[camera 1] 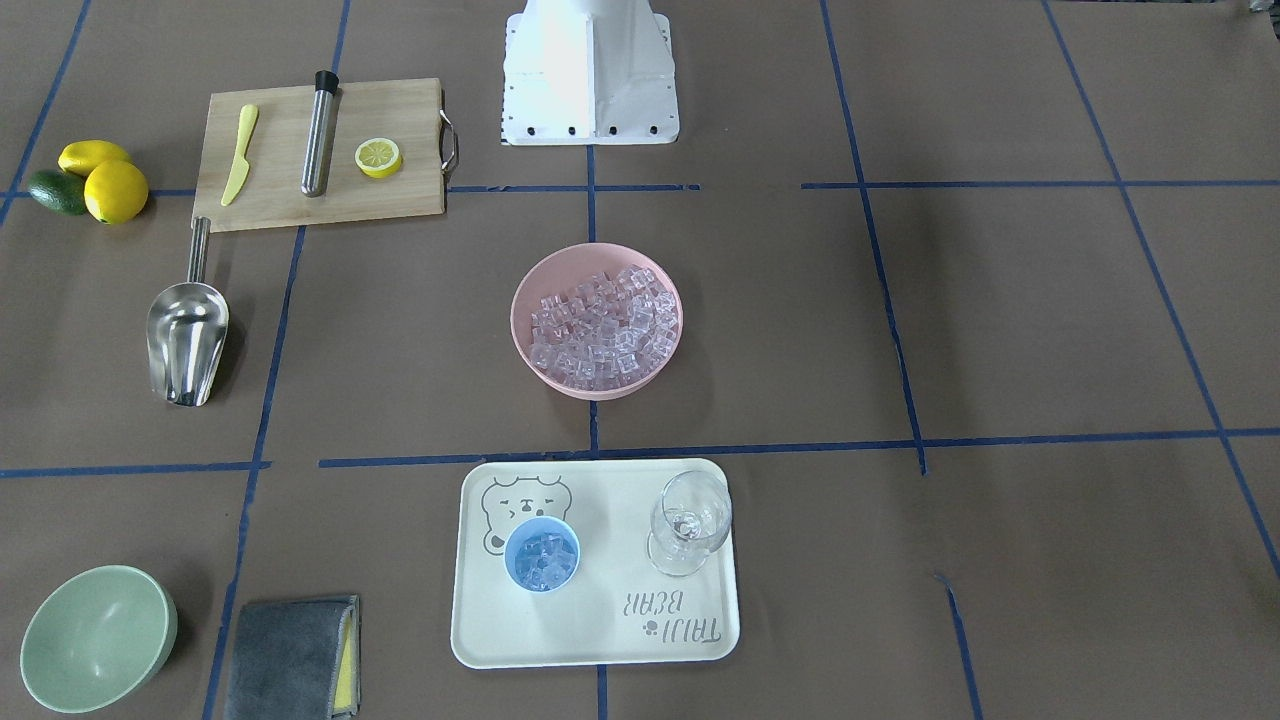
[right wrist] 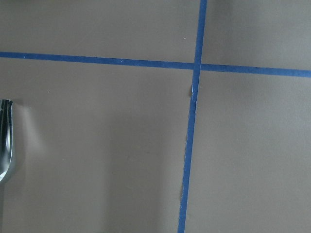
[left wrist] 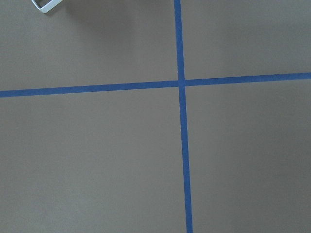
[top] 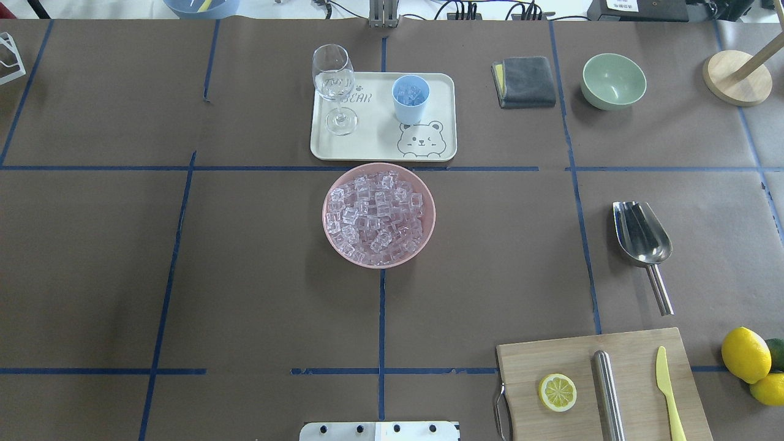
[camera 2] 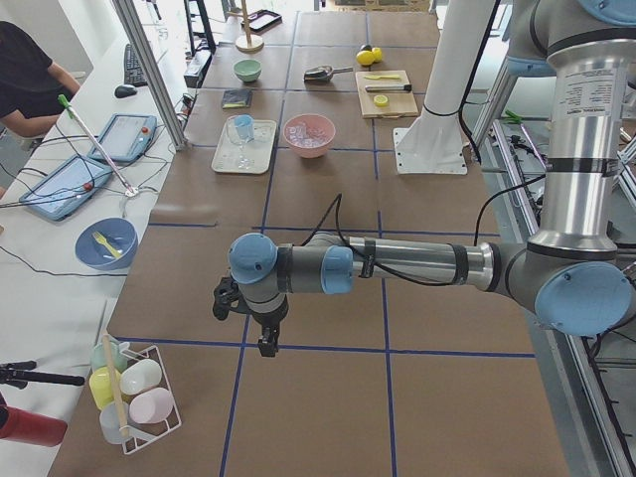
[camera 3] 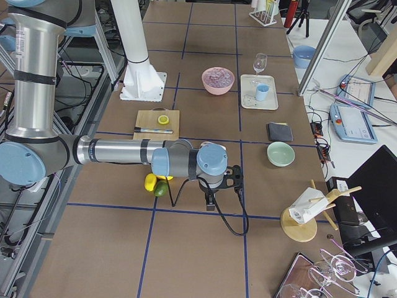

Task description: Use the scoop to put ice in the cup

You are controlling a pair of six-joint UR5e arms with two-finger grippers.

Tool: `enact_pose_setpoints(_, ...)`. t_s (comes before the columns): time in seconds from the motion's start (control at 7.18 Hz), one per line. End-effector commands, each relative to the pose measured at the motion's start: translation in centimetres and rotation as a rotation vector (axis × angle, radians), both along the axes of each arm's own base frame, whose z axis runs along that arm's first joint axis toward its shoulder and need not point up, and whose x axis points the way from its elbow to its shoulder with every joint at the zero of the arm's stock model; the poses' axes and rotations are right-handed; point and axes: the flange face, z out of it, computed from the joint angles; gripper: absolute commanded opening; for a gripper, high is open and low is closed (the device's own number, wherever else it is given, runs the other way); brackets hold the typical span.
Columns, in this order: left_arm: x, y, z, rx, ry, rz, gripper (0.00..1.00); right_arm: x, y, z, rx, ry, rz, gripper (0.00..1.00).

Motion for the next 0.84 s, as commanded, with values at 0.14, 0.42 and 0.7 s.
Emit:
enact_pose_setpoints(0.14, 0.0, -0.3, -0.2, 0.002, 0.0, -0.002, 1.0, 0.0, -1.3, 1.1, 0.044, 0.002, 0.004, 1.0)
enact_pose_setpoints(0.42, 0.0, -0.2, -0.2, 0.0, 0.0, -0.003, 1.0, 0.0, -1.6, 1.4, 0.028, 0.0, 0.024, 1.0)
enact_pose_setpoints(0.7, 0.0, -0.3, -0.3, 0.001, 0.0, -0.003, 1.0, 0.0, -1.6, 1.5, -0.007, -0.003, 0.05, 1.0)
